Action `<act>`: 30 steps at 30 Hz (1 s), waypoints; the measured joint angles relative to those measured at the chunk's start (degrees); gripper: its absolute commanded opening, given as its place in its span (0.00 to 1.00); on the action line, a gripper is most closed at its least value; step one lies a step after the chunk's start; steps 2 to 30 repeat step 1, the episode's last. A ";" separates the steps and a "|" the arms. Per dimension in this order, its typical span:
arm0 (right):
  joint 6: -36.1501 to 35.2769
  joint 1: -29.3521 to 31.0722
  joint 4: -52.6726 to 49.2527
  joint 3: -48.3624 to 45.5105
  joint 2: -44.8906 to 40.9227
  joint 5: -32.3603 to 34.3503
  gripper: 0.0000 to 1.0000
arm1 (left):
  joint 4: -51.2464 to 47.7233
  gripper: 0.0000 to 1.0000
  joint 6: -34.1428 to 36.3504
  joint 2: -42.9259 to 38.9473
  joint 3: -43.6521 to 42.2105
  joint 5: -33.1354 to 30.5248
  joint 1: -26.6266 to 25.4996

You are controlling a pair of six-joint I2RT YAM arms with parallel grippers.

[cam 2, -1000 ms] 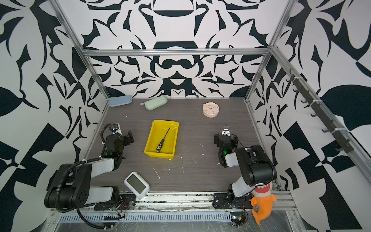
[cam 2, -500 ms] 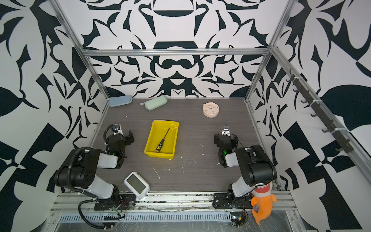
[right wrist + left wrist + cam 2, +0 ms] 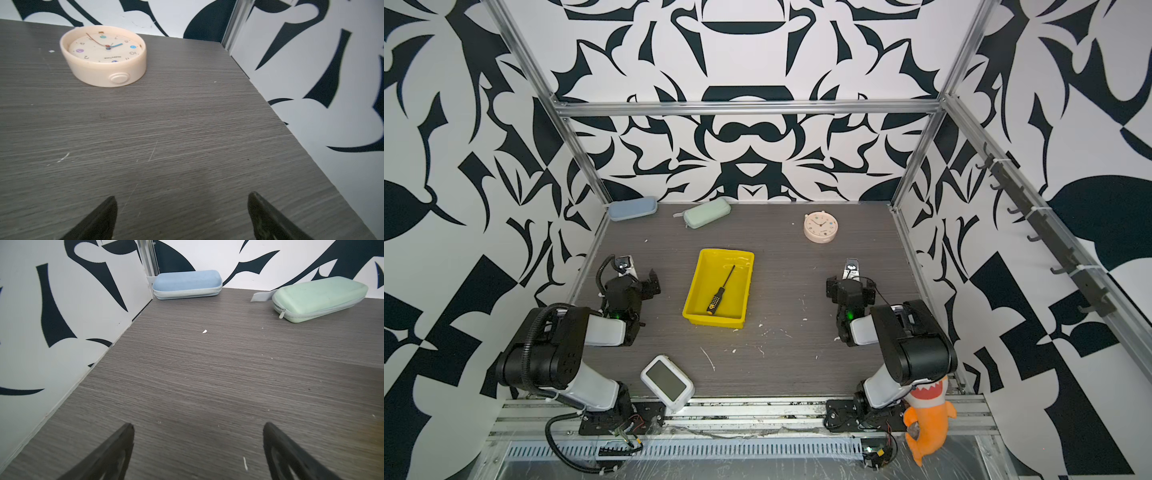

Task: Put the screwdriver in the bin

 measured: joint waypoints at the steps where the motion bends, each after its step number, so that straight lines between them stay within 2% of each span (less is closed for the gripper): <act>1: -0.11 -0.46 -0.26 0.26 0.00 -1.70 0.99 | -0.04 0.99 0.00 -0.02 0.00 0.02 0.00; 30: -0.11 -0.46 -0.26 0.26 0.00 -1.70 0.99 | -0.04 0.99 0.00 -0.02 0.00 0.02 0.00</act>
